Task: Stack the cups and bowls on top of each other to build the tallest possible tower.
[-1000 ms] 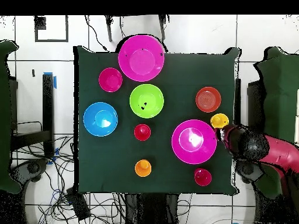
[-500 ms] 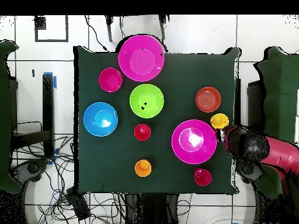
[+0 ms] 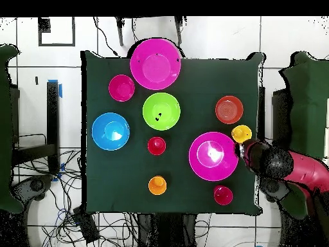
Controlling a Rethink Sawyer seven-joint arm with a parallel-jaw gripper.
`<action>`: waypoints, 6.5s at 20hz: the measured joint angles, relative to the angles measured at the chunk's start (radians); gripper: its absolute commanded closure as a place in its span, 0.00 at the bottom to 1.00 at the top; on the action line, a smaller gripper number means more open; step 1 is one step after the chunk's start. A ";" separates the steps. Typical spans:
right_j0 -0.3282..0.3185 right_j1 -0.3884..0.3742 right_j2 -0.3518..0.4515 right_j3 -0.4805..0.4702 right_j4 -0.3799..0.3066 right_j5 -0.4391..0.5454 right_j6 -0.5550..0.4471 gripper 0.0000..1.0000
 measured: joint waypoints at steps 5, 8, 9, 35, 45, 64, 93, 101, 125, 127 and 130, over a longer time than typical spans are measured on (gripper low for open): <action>0.000 0.033 0.005 -0.003 -0.001 0.000 0.000 0.00; 0.000 0.046 0.008 -0.007 -0.002 0.000 0.000 0.00; 0.000 0.050 0.009 -0.010 -0.001 0.000 0.000 0.00; 0.014 0.051 0.033 -0.074 -0.001 0.000 0.000 0.00; 0.049 0.052 0.033 -0.075 0.000 0.000 0.000 0.00; 0.117 0.144 0.009 -0.143 -0.002 0.000 0.000 1.00; 0.134 0.023 -0.004 -0.134 0.013 0.028 0.000 1.00; 0.134 -0.062 -0.004 -0.129 0.043 0.084 0.000 1.00; 0.285 -0.180 -0.005 -0.037 0.045 0.068 0.000 1.00; 0.298 -0.181 -0.005 -0.037 0.047 0.065 0.000 1.00; 0.313 -0.183 -0.005 -0.037 0.056 0.065 0.000 1.00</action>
